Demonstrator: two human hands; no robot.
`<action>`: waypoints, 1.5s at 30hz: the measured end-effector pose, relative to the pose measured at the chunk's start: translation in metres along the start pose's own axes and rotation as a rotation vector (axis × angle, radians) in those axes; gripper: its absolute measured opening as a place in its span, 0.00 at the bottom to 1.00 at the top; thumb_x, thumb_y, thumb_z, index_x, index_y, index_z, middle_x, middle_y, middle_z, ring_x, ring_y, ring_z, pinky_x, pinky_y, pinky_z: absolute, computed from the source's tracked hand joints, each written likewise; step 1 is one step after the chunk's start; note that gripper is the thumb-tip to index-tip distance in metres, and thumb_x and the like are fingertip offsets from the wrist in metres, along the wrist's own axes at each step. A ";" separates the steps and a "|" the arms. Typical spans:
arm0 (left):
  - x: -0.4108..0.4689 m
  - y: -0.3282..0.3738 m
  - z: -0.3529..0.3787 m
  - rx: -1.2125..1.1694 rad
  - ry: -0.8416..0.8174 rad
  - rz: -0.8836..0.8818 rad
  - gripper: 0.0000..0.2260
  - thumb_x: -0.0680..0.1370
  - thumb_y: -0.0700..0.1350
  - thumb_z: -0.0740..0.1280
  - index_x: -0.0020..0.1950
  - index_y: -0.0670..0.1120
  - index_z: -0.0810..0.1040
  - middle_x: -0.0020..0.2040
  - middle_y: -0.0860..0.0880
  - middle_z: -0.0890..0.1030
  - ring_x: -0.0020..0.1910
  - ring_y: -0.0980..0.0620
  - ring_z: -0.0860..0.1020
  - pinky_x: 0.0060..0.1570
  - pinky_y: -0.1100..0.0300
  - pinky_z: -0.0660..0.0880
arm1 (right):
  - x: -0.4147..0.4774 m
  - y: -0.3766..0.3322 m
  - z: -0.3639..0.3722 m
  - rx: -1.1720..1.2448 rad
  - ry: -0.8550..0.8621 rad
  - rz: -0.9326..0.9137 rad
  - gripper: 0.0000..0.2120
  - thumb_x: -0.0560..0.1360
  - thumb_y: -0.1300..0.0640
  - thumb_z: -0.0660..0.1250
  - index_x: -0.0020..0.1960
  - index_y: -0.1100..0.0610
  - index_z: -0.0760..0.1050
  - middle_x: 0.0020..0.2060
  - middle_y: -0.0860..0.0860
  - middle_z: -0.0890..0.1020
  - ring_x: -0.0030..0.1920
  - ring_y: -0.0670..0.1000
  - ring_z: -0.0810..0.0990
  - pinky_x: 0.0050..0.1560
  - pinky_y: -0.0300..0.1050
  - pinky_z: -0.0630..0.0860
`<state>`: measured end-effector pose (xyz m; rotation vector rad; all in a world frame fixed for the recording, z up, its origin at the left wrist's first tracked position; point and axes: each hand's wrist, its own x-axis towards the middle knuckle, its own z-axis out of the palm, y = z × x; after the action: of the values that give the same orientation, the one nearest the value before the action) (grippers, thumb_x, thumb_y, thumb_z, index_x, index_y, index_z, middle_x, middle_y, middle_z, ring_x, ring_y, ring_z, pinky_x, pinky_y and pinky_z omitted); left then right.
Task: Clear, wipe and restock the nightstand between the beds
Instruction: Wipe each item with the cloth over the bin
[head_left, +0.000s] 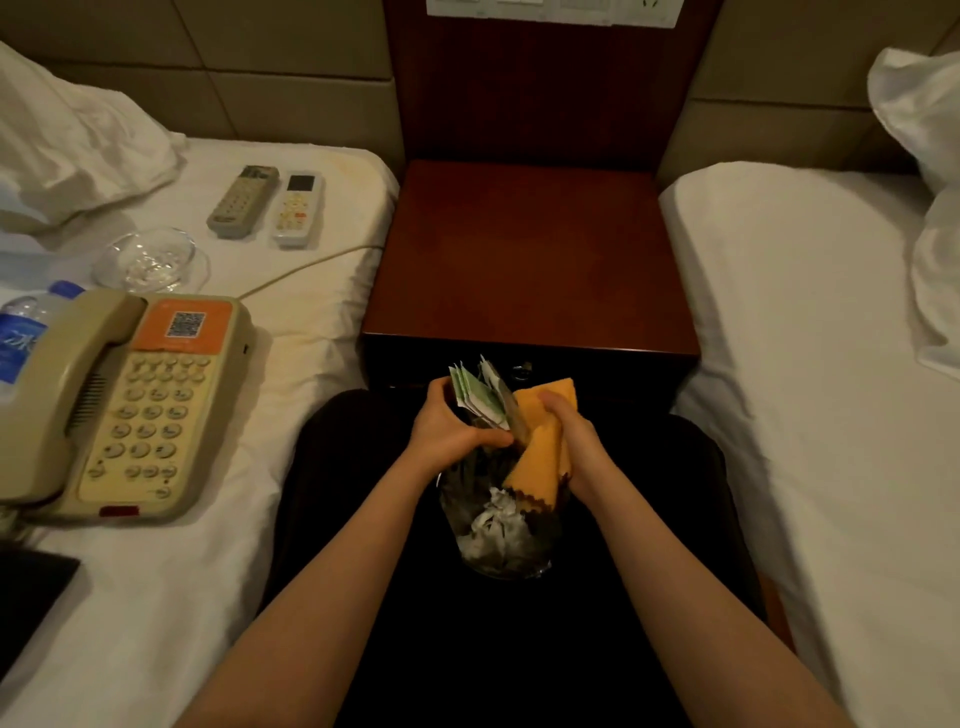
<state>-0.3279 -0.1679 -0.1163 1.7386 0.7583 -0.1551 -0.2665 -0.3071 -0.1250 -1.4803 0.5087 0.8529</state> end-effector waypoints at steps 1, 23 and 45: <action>0.000 0.002 -0.002 0.008 -0.025 0.011 0.47 0.62 0.43 0.81 0.74 0.46 0.57 0.69 0.46 0.70 0.67 0.46 0.70 0.66 0.52 0.68 | -0.002 -0.003 0.003 -0.020 -0.099 0.002 0.20 0.74 0.44 0.66 0.59 0.56 0.74 0.42 0.55 0.80 0.38 0.53 0.79 0.42 0.47 0.76; 0.017 0.085 -0.212 0.317 0.423 0.208 0.26 0.66 0.49 0.77 0.61 0.46 0.75 0.55 0.48 0.80 0.51 0.52 0.77 0.46 0.62 0.70 | -0.034 -0.120 0.234 -0.261 -0.386 -0.228 0.26 0.68 0.44 0.73 0.61 0.56 0.73 0.49 0.55 0.80 0.51 0.55 0.80 0.55 0.52 0.78; 0.106 0.040 -0.287 0.607 0.447 -0.021 0.37 0.67 0.48 0.75 0.72 0.47 0.61 0.63 0.40 0.73 0.63 0.39 0.72 0.60 0.48 0.72 | 0.008 -0.131 0.325 -0.477 -0.304 -0.282 0.26 0.77 0.53 0.63 0.71 0.61 0.62 0.62 0.58 0.74 0.60 0.58 0.74 0.51 0.46 0.71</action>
<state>-0.3027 0.1311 -0.0429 2.3845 1.1344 -0.0036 -0.2284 0.0261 -0.0249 -1.7582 -0.1425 0.9911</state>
